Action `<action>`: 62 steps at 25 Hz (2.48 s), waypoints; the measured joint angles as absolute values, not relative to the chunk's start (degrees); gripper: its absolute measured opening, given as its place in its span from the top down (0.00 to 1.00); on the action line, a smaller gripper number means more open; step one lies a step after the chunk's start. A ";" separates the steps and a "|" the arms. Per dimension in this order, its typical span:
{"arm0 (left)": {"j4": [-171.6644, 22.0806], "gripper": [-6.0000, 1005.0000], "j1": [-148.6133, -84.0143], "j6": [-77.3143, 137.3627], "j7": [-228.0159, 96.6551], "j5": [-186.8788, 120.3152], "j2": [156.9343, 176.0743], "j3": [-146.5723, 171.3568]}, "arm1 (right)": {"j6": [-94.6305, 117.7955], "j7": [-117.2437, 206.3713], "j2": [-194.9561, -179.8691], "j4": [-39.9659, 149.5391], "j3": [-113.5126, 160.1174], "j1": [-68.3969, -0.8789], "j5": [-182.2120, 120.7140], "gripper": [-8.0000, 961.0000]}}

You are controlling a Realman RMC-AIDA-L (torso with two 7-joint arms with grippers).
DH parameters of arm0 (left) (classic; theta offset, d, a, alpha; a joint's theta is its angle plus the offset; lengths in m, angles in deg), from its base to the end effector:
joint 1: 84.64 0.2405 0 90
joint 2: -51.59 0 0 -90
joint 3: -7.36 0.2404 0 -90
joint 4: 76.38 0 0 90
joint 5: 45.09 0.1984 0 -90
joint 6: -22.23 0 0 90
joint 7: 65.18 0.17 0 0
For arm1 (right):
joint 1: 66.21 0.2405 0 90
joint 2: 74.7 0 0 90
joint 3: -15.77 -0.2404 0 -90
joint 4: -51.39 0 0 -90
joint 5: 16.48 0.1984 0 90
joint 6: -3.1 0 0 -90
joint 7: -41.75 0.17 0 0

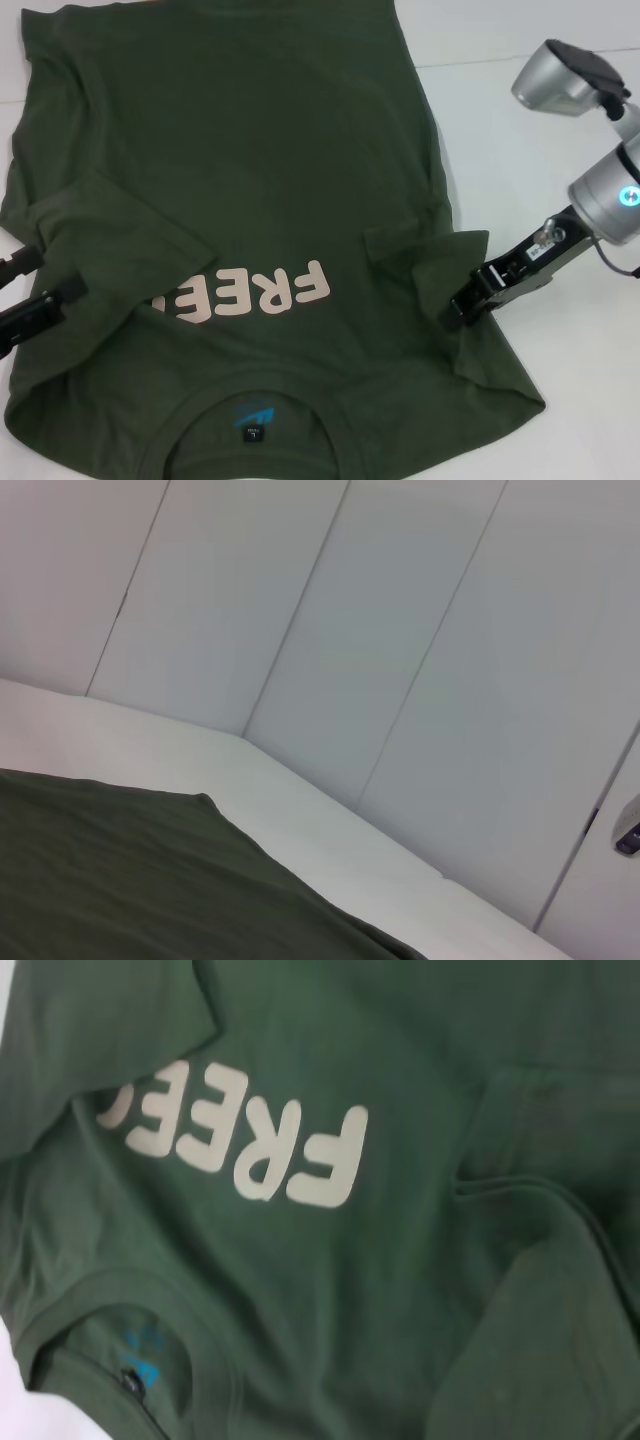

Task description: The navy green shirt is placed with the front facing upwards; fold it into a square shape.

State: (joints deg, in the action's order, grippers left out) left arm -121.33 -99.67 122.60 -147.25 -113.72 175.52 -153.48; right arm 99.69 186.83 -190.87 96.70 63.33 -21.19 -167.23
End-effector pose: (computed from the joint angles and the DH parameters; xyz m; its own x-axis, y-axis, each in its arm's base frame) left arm -0.2886 0.2554 0.0327 0.5079 0.3854 0.7704 0.7363 -0.6584 -0.1560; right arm 0.2331 0.3366 -0.0076 0.3353 -0.9348 0.1171 -0.9180 -0.3521 -0.1824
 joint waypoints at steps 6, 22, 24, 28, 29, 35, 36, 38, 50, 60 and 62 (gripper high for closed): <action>-121.29 0.11 -99.67 122.82 -147.26 -113.74 175.52 -153.48 | 102.72 185.90 -189.76 101.55 57.99 -21.34 -166.62 0.64; -121.20 0.11 -99.58 122.94 -147.27 -113.83 175.52 -153.48 | 99.69 185.87 -187.71 99.69 56.92 -21.84 -164.60 0.70; -121.20 0.11 -99.58 122.93 -147.27 -113.83 175.52 -153.48 | 98.62 185.90 -187.86 99.04 57.48 -21.69 -164.62 0.71; -121.20 0.11 -99.58 122.89 -147.27 -113.83 175.52 -153.48 | 97.83 186.12 -188.03 98.96 57.99 -21.52 -164.61 0.73; -121.20 0.11 -99.58 122.90 -147.27 -113.83 175.52 -153.48 | 97.79 186.17 -188.06 98.99 58.00 -21.50 -164.54 0.73; -121.20 0.11 -99.58 122.94 -147.27 -113.82 175.52 -153.48 | 97.69 185.34 -189.63 101.49 58.86 -21.97 -162.94 0.75; -121.20 0.11 -99.55 122.91 -147.27 -113.82 175.52 -153.48 | 97.69 185.37 -189.71 101.48 59.19 -21.90 -163.01 0.76; -121.20 0.11 -99.53 122.82 -147.27 -113.82 175.52 -153.48 | 97.58 185.60 -189.76 101.38 59.77 -21.66 -163.05 0.77; -121.20 0.12 -99.84 122.41 -147.14 -113.82 175.52 -153.48 | 98.22 185.55 -191.12 101.23 60.30 -19.74 -160.36 0.95; -121.20 0.12 -99.76 122.24 -147.01 -113.82 175.52 -153.73 | 95.40 182.93 -194.04 92.07 64.13 -15.77 -159.78 0.90; -121.20 0.12 -99.65 122.24 -146.96 -113.82 175.52 -154.05 | 95.22 182.76 -194.05 90.96 64.59 -15.48 -159.77 0.90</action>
